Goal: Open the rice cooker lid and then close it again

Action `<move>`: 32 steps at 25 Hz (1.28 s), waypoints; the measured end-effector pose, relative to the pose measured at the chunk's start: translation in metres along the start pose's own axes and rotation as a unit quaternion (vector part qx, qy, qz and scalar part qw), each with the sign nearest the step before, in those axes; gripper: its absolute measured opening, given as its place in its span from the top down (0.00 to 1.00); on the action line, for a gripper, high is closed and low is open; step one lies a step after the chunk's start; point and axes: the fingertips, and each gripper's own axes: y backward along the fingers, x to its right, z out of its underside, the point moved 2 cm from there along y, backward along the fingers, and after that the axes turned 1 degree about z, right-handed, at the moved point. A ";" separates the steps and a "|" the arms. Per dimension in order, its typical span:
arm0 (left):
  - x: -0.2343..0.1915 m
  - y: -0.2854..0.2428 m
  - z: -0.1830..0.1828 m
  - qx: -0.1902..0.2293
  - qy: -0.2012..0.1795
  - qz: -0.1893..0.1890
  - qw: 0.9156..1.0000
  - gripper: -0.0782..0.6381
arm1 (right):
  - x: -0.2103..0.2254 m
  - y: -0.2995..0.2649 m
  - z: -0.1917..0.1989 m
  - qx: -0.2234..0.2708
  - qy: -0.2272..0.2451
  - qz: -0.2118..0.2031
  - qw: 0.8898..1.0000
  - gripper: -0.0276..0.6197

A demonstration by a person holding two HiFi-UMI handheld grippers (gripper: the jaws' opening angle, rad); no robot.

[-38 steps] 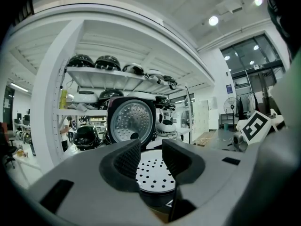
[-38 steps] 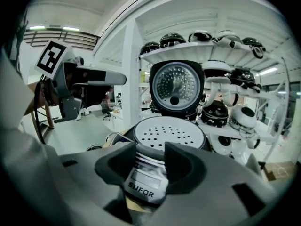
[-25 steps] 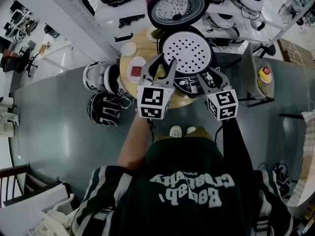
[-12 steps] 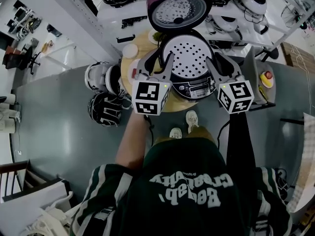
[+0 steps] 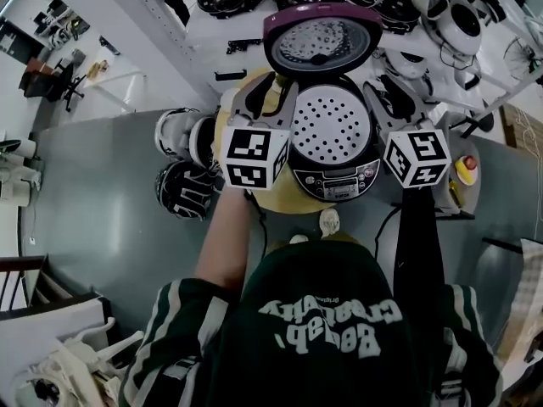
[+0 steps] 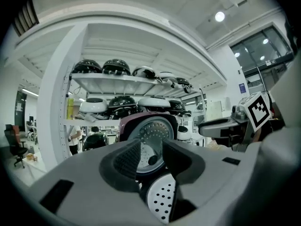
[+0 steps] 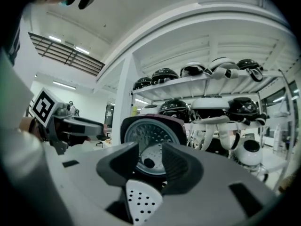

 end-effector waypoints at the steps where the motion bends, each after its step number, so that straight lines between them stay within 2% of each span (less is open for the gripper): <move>1: -0.003 -0.004 -0.004 0.001 -0.001 -0.006 1.000 0.70 | 0.005 -0.006 -0.004 0.004 0.001 -0.004 1.000 0.71; 7: -0.018 -0.027 -0.021 0.004 0.000 -0.035 0.999 0.70 | 0.033 -0.035 -0.024 0.024 0.011 -0.023 0.999 0.68; 12: -0.029 -0.040 -0.042 0.015 0.004 -0.059 0.998 0.70 | 0.059 -0.053 -0.047 0.047 0.001 -0.032 0.998 0.68; 20: -0.047 -0.056 -0.066 0.026 0.000 -0.094 0.995 0.70 | 0.076 -0.078 -0.071 0.067 0.004 -0.056 0.996 0.68; 26: -0.064 -0.075 -0.077 0.014 0.020 -0.110 0.994 0.72 | 0.089 -0.103 -0.079 0.064 -0.024 -0.067 0.995 0.67; 32: -0.081 -0.095 -0.086 0.002 0.036 -0.112 0.993 0.71 | 0.097 -0.128 -0.078 0.048 -0.088 -0.097 0.990 0.64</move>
